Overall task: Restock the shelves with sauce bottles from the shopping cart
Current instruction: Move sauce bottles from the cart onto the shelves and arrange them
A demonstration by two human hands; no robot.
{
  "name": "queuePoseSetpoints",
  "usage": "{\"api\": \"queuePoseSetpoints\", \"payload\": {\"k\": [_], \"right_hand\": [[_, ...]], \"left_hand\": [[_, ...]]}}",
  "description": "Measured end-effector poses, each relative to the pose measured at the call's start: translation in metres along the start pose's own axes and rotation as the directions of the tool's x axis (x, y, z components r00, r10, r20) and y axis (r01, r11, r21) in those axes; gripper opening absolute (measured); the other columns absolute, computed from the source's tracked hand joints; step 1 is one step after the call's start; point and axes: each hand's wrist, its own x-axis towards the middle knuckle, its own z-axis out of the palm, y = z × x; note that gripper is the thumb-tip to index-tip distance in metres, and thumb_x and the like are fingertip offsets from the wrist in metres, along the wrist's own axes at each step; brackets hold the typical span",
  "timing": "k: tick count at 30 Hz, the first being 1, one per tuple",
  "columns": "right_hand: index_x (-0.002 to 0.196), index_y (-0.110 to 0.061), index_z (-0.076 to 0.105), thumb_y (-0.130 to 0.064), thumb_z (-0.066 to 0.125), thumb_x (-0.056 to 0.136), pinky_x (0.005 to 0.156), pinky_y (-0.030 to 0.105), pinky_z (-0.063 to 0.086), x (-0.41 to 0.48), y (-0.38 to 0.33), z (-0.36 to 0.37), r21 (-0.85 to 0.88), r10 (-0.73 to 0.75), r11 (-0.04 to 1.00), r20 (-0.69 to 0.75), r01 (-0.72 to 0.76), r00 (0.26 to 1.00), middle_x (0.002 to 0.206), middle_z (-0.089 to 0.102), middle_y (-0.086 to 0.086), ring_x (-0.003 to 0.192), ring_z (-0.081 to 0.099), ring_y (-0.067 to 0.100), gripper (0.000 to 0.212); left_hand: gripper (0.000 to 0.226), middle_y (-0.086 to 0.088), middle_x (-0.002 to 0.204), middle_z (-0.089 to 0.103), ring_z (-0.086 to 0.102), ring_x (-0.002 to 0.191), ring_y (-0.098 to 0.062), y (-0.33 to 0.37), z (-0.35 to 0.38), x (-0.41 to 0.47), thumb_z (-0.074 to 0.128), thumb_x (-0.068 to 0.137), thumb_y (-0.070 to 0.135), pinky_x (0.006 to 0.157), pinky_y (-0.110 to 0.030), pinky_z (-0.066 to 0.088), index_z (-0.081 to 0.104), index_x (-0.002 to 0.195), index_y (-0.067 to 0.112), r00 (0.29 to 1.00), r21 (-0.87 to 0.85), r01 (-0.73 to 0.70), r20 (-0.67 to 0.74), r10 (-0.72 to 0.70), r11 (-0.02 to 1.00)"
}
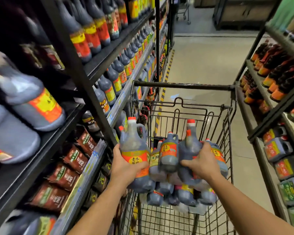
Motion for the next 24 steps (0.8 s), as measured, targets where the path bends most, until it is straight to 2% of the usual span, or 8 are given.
{"api": "queuePoseSetpoints", "payload": {"k": [2, 6, 10, 12, 15, 18, 22, 24], "right_hand": [[0.111, -0.027, 0.034, -0.044, 0.081, 0.045, 0.071, 0.046, 0.055, -0.012, -0.015, -0.009, -0.001, -0.09, 0.996, -0.037, 0.091, 0.995, 0.101, 0.059, 0.0, 0.088, 0.061, 0.025, 0.083], [0.117, -0.027, 0.037, -0.042, 0.081, 0.045, 0.075, 0.046, 0.055, -0.036, -0.054, -0.023, 0.093, -0.206, 0.973, -0.04, 0.209, 0.978, 0.101, 0.059, -0.005, 0.09, 0.063, 0.021, 0.086], [0.107, -0.037, 0.031, -0.044, 0.083, 0.046, 0.075, 0.041, 0.055, -0.066, -0.097, -0.032, 0.113, -0.323, 0.937, -0.072, 0.33, 0.944, 0.101, 0.059, -0.006, 0.089, 0.062, 0.018, 0.081], [0.109, -0.037, 0.035, -0.043, 0.084, 0.044, 0.076, 0.041, 0.054, -0.081, -0.119, -0.033, 0.132, -0.38, 0.911, -0.096, 0.39, 0.92, 0.101, 0.061, -0.007, 0.09, 0.063, 0.018, 0.081], [0.109, -0.043, 0.032, -0.051, 0.079, 0.037, 0.065, 0.027, 0.048, -0.106, -0.149, -0.03, 0.178, -0.459, 0.863, -0.117, 0.474, 0.88, 0.098, 0.06, -0.013, 0.082, 0.059, 0.008, 0.086], [0.114, -0.043, 0.034, -0.051, 0.08, 0.037, 0.063, 0.014, 0.042, -0.13, -0.177, -0.024, 0.218, -0.549, 0.8, -0.11, 0.559, 0.828, 0.099, 0.056, -0.022, 0.084, 0.058, -0.001, 0.09], [0.123, -0.037, 0.033, -0.051, 0.085, 0.041, 0.08, 0.034, 0.052, -0.159, -0.207, -0.01, 0.227, -0.635, 0.737, -0.089, 0.637, 0.767, 0.113, 0.057, -0.011, 0.099, 0.059, 0.012, 0.099], [0.118, -0.048, 0.028, -0.052, 0.084, 0.043, 0.077, 0.03, 0.051, -0.175, -0.221, -0.001, 0.251, -0.679, 0.698, -0.066, 0.671, 0.731, 0.11, 0.055, -0.018, 0.095, 0.058, 0.009, 0.094]], "left_hand": [[0.106, 0.017, 0.106, 0.057, 0.061, 0.088, 0.0, 0.01, -0.013, -0.011, 0.086, 0.034, 0.036, 0.061, -0.019, 0.047, 0.03, 0.123, 0.05, 0.999, -0.025, -0.05, 0.002, 0.05, 0.998], [0.108, 0.013, 0.113, 0.058, 0.064, 0.094, -0.007, 0.034, -0.043, -0.036, 0.086, 0.034, 0.036, 0.074, -0.03, 0.055, 0.029, 0.125, 0.05, 0.987, -0.061, -0.158, -0.012, 0.158, 0.986], [0.104, 0.017, 0.111, 0.058, 0.06, 0.086, 0.013, 0.061, -0.077, -0.063, 0.093, 0.048, 0.015, 0.062, -0.007, 0.048, 0.031, 0.127, 0.043, 0.95, -0.08, -0.307, -0.088, 0.301, 0.948], [0.104, 0.02, 0.11, 0.056, 0.056, 0.086, 0.021, 0.075, -0.096, -0.079, 0.094, 0.048, 0.01, 0.062, -0.001, 0.042, 0.032, 0.126, 0.042, 0.922, -0.077, -0.369, -0.155, 0.354, 0.926], [0.104, 0.02, 0.112, 0.057, 0.056, 0.088, 0.021, 0.088, -0.125, -0.102, 0.094, 0.047, 0.008, 0.065, 0.001, 0.041, 0.037, 0.129, 0.036, 0.883, -0.076, -0.436, -0.229, 0.41, 0.897], [0.104, 0.016, 0.113, 0.062, 0.062, 0.09, 0.01, 0.094, -0.156, -0.121, 0.093, 0.044, 0.021, 0.07, -0.01, 0.049, 0.037, 0.131, 0.036, 0.864, -0.09, -0.466, -0.263, 0.43, 0.88], [0.104, 0.025, 0.107, 0.063, 0.065, 0.09, 0.006, 0.092, -0.198, -0.142, 0.09, 0.039, 0.034, 0.067, -0.014, 0.051, 0.037, 0.128, 0.043, 0.84, -0.1, -0.486, -0.327, 0.433, 0.868], [0.104, 0.022, 0.109, 0.061, 0.064, 0.09, 0.008, 0.087, -0.218, -0.152, 0.089, 0.041, 0.031, 0.065, -0.012, 0.05, 0.036, 0.13, 0.039, 0.829, -0.08, -0.481, -0.366, 0.423, 0.873]]}}
